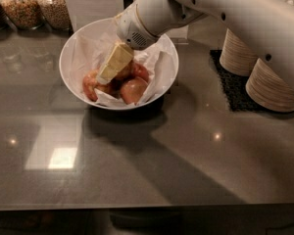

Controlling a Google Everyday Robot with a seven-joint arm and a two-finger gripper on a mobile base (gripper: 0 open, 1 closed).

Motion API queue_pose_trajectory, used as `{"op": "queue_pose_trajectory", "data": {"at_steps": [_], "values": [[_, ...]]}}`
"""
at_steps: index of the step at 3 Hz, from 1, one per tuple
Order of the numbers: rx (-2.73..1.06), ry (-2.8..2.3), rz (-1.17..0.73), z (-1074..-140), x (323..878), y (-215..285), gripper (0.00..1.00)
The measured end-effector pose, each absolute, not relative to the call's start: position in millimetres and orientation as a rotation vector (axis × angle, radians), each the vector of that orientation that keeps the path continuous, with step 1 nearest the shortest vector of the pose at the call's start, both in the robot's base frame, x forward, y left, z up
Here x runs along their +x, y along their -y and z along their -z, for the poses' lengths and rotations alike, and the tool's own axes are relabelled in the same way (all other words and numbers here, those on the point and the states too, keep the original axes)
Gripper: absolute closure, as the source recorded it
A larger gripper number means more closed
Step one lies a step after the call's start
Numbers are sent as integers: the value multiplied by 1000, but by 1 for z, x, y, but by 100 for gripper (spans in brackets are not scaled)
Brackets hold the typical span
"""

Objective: Pick apple from white bowl

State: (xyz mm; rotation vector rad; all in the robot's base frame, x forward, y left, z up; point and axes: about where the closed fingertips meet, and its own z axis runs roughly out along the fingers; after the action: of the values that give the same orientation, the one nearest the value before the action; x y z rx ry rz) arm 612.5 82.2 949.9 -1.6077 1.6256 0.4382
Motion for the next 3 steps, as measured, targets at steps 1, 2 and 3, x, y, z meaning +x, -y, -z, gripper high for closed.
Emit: {"op": "queue_pose_trajectory", "data": {"at_steps": [1, 2, 3], "values": [[-1610, -1624, -446, -947, 615, -86, 0], [-1608, -1644, -477, -936, 612, -84, 0], [-1604, -1679, -570, -910, 596, -85, 0]]}}
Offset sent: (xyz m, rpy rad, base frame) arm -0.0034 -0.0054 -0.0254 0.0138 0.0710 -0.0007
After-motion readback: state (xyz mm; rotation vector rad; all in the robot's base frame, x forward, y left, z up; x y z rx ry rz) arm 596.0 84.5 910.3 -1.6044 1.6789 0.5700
